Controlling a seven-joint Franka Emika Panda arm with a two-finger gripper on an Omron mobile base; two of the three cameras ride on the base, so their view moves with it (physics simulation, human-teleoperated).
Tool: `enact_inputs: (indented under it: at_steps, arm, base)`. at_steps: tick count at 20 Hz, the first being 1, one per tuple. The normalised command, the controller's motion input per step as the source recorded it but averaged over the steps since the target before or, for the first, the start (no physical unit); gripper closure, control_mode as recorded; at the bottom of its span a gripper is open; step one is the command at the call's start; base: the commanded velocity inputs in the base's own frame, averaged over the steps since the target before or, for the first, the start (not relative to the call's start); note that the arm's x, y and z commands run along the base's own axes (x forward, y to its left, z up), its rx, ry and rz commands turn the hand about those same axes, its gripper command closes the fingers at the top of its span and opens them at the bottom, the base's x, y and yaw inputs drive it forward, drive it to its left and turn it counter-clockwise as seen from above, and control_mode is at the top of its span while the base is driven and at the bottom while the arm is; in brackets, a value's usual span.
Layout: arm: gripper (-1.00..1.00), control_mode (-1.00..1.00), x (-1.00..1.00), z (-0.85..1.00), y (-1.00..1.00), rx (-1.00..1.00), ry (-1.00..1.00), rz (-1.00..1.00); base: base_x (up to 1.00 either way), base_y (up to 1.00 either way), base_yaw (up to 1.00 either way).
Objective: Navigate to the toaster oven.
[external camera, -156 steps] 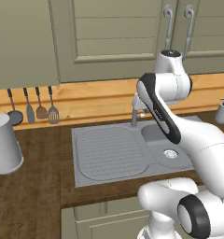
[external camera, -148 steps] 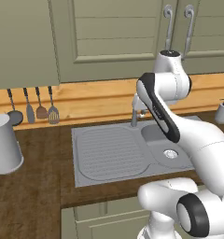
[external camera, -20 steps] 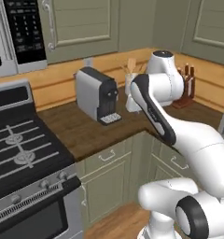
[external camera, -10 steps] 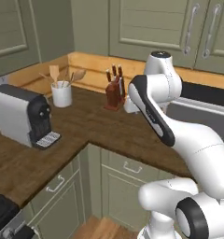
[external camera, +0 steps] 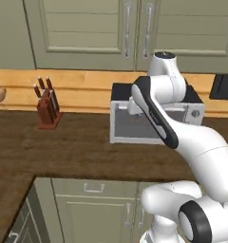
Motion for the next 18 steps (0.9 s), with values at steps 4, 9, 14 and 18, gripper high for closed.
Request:
enact_inputs:
  at_steps: [4, 9, 14, 18]
  arm:
    - [-1.00, 1.00, 0.00, 0.00, 0.00, 0.00, 0.00, 0.00]
    - [-1.00, 1.00, 0.00, 0.00, 0.00, 0.00, 0.00, 0.00]
    - [-1.00, 1.00, 0.00, 0.00, 0.00, 0.00, 0.00, 0.00]
    - [-1.00, 1.00, 0.00, 0.00, 0.00, 0.00, 0.00, 0.00]
  base:
    - [0.55, 0.23, -0.47]
    - [0.53, 0.45, -0.28]
    - [0.01, 0.42, -0.09]
    - [0.21, 0.47, -0.05]
